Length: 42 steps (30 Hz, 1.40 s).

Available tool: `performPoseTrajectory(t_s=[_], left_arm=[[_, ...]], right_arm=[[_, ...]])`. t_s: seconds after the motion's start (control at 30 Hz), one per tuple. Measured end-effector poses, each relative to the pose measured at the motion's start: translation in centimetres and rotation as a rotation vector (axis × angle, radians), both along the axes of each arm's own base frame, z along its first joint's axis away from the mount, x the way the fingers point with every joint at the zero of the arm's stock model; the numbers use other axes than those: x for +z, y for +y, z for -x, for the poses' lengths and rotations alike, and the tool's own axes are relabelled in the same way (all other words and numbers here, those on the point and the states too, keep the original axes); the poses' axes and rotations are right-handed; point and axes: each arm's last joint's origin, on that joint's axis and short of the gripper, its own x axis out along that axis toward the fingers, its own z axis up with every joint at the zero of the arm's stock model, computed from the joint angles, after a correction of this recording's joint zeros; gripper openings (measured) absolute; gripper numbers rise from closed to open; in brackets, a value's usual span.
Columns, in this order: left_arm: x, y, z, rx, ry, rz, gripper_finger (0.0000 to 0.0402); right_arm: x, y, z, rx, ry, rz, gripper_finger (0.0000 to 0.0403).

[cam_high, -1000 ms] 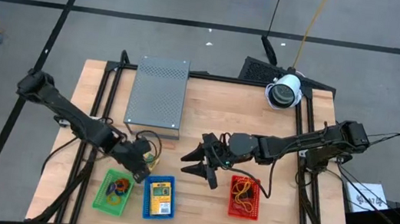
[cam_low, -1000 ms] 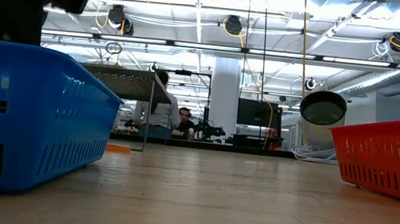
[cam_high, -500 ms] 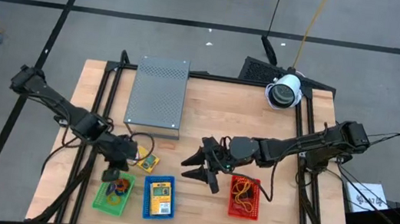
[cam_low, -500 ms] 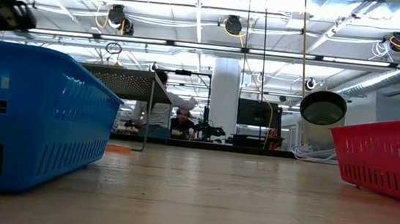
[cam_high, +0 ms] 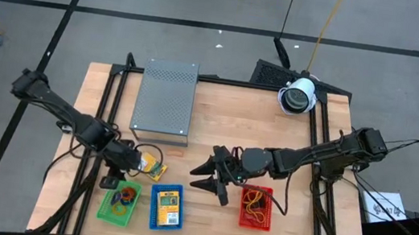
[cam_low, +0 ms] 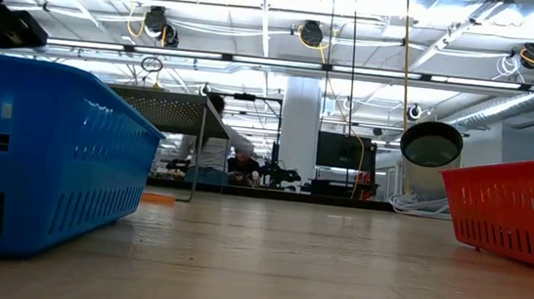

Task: Pick & Place Office Desk Supplies
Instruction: Put the green bin on the shelf with spring rubberbands

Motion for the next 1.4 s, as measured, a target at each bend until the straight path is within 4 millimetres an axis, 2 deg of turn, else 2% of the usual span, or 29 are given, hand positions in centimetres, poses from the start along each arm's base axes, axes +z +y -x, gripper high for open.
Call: performPoseTrajectory(t_s=[0.2,0.47,0.8,1.07,1.2,1.3,1.4], left_arm=[[-1.4,-0.8,-0.8,-0.057,0.074,-0.024,0.0223],[-3.6,-1.9,-2.1,-0.119,0.149,-0.074,0.0225],[-5.3,-3.0,-3.7,-0.132,0.137,-0.074,0.0219],[-7.7,-2.6,-3.1,-0.104,0.185,-0.088,0.0156],[-7.9,-2.6,-3.0,-0.082,0.198,-0.076,0.0095],[-7.9,-2.7,-3.0,-0.080,0.204,-0.049,0.0030],[-7.8,-2.8,-3.2,-0.056,0.202,-0.023,0.0011]], right_arm=[[0.0,-0.1,0.0,-0.026,0.000,0.001,0.0180],[0.0,-0.1,0.0,-0.028,0.004,-0.011,0.0180],[0.0,-0.1,0.0,-0.028,0.005,-0.014,0.0180],[0.0,-0.1,0.0,-0.028,0.005,-0.024,0.0180],[0.1,-0.1,0.0,-0.027,-0.004,-0.035,0.0180],[0.1,-0.1,0.0,-0.027,-0.007,-0.026,0.0180],[0.1,-0.1,0.0,-0.027,-0.011,-0.014,0.0180]])
